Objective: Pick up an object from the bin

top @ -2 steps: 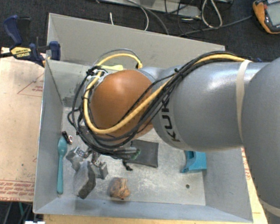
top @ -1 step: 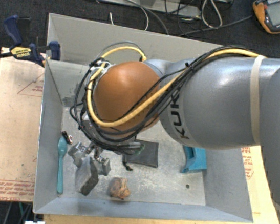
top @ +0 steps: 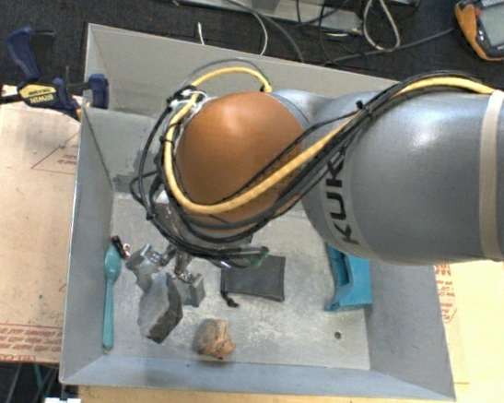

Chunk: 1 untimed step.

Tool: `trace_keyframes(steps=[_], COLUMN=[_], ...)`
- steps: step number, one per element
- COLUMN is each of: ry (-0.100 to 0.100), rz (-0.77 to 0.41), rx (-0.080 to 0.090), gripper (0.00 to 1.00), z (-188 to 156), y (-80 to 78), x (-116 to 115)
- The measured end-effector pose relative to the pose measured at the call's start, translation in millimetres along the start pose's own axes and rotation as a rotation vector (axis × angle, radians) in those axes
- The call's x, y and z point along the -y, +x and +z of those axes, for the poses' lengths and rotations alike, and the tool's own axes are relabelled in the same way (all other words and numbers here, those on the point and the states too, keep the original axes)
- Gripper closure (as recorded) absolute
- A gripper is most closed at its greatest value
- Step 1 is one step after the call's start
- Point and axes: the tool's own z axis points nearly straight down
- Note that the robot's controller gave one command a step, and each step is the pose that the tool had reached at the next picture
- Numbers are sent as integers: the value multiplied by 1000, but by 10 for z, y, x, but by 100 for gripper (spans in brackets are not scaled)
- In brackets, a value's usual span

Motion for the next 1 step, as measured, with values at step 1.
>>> trace_keyframes(steps=[1], ry=[-1], rz=[2], rx=[0], gripper=[100], z=[-305], y=[-10], x=[-1])
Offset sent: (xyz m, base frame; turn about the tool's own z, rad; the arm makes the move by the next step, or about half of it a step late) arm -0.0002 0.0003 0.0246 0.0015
